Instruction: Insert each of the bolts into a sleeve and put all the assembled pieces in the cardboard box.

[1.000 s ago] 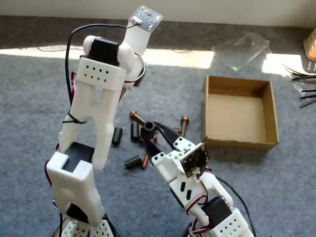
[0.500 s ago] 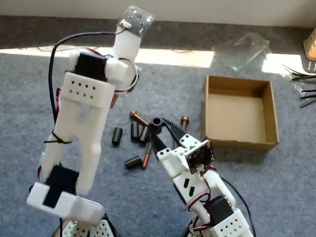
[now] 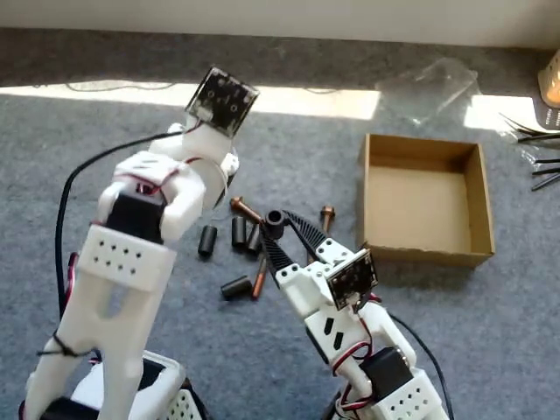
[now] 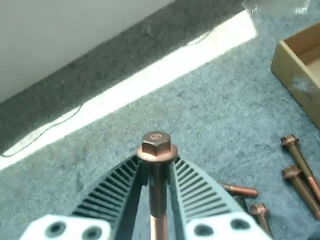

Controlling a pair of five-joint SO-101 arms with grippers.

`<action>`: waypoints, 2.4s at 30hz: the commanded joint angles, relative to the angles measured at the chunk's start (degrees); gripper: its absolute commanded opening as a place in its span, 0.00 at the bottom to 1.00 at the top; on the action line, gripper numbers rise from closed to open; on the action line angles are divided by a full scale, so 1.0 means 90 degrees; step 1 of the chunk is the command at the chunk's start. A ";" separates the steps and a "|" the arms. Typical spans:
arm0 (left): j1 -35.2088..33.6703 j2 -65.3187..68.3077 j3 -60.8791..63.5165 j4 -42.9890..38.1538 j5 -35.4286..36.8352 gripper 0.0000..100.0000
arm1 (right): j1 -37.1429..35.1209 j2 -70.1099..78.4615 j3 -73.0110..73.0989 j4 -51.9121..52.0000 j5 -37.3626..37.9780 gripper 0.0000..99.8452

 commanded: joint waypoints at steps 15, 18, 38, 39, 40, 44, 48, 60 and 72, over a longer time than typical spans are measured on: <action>0.0132 -0.3228 0.3160 -0.3751 0.1739 0.01 | -0.0054 -0.0034 0.0630 0.0239 0.0059 0.00; 0.0405 -0.3609 0.3355 -0.3790 0.1729 0.01 | -0.0054 -0.0005 0.0630 0.0249 0.0068 0.00; 0.1333 -0.3990 0.3609 -0.3800 0.3057 0.01 | 0.0171 -0.0044 0.0630 0.0386 0.0068 0.00; 0.1353 -0.3990 0.3619 -0.3800 0.3087 0.01 | 0.0171 -0.0044 0.0630 0.0386 0.0059 0.00; 0.1363 -0.3990 0.3619 -0.3800 0.3087 0.01 | 0.0171 -0.0044 0.0630 0.0386 0.0049 0.00; 0.1372 -0.3990 0.3619 -0.3780 0.3077 0.01 | 0.0171 -0.0044 0.0630 0.0386 0.0049 0.00; 0.1538 -0.4274 0.3726 -0.3761 0.3057 0.01 | 0.0171 -0.0044 0.0630 0.0386 0.0049 0.00; 0.2115 -0.6071 0.4713 -0.3790 0.2559 0.01 | 0.0151 -0.0044 0.0630 0.0386 0.0068 0.00; 0.2154 -0.6061 0.4723 -0.3790 0.3067 0.01 | 0.0151 -0.0044 0.0630 -0.0327 0.0078 0.00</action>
